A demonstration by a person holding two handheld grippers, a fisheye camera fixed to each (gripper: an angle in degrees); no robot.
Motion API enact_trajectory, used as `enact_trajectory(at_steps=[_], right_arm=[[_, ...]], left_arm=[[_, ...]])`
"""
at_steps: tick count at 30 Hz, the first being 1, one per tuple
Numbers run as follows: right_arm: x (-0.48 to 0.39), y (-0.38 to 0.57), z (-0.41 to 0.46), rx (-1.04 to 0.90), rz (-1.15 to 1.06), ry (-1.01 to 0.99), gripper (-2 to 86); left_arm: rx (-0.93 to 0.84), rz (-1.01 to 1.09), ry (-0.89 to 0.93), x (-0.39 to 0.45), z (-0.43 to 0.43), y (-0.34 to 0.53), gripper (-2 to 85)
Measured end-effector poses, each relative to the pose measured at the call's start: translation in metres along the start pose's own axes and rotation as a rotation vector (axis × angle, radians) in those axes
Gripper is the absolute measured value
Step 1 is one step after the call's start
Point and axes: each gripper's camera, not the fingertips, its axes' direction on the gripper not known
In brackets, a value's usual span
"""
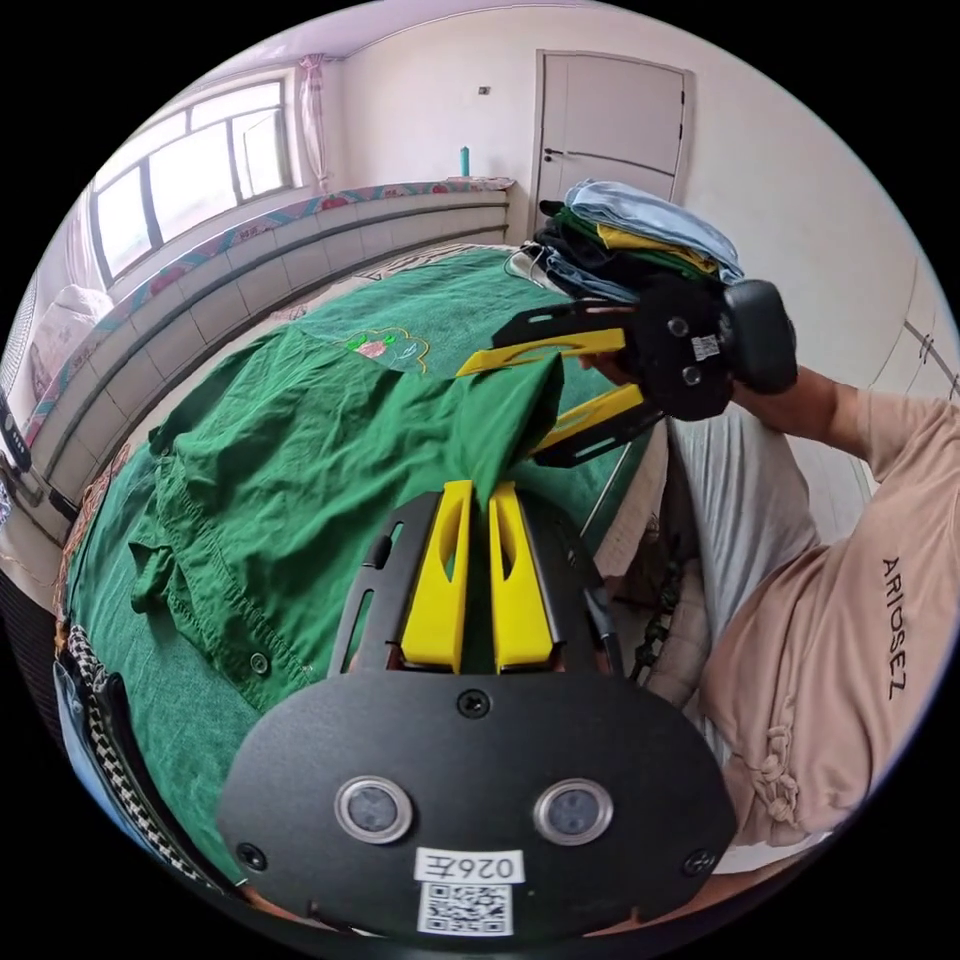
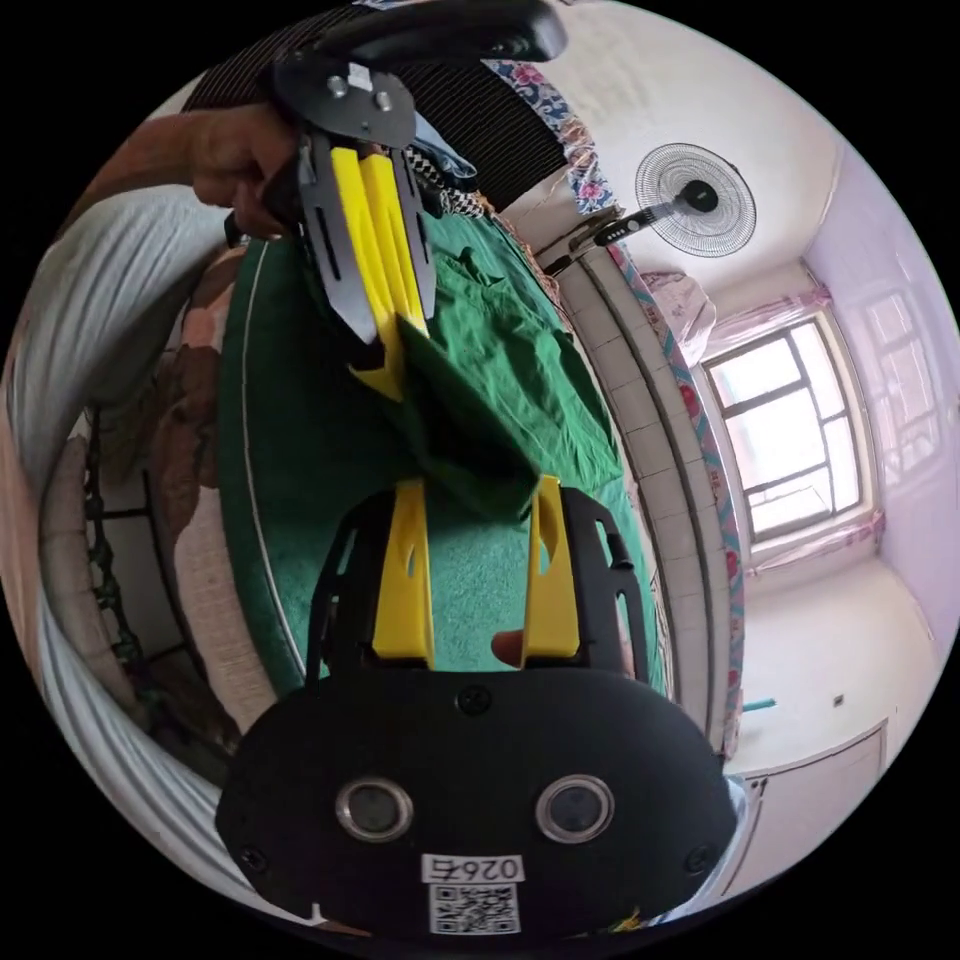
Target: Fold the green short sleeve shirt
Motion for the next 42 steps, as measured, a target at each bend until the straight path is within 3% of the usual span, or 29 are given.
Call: enact_trajectory(at_steps=[6,10,14,17,20,24,28,32,34,37,42], right_arm=[[-0.008,0.003,0.012,0.040,0.035,-0.015,0.3],[0.016,0.026,0.020,0.052,0.148,-0.146,-1.2],[0.032,0.050,0.019,0.083,0.214,-0.162,-1.3],[0.035,0.073,0.017,0.098,0.221,-0.167,-1.2],[0.030,0.087,0.021,0.100,0.183,-0.260,-1.2],[0.003,0.098,0.019,0.074,0.085,-0.200,-1.2],[-0.031,0.134,0.005,0.099,0.066,-0.261,-1.2],[-0.068,0.172,-0.015,0.097,0.018,-0.365,-1.2],[-0.080,0.182,-0.029,0.108,-0.022,-0.401,-1.2],[-0.087,0.193,-0.052,0.160,-0.070,-0.409,-1.3],[-0.037,0.201,-0.055,0.258,0.034,-0.300,-1.4]], left_arm=[[-0.048,0.071,-0.139,0.082,0.008,0.019,10.5],[-0.179,0.116,-0.449,0.150,0.042,0.030,15.9],[-0.409,0.081,-0.814,0.184,0.098,0.065,8.4],[-0.511,0.071,-0.958,0.199,0.117,0.108,5.4],[-0.543,0.118,-0.952,0.237,0.122,0.129,2.1],[-0.566,0.229,-0.977,0.303,0.122,0.148,0.5],[-0.523,0.450,-1.026,0.411,0.106,0.185,0.2],[-0.513,0.691,-0.964,0.525,0.091,0.229,0.1],[-0.493,0.710,-0.894,0.557,0.075,0.240,-0.1],[-0.435,0.664,-0.806,0.579,0.044,0.240,-0.3],[-0.330,0.632,-0.857,0.558,0.031,0.217,-0.3]])
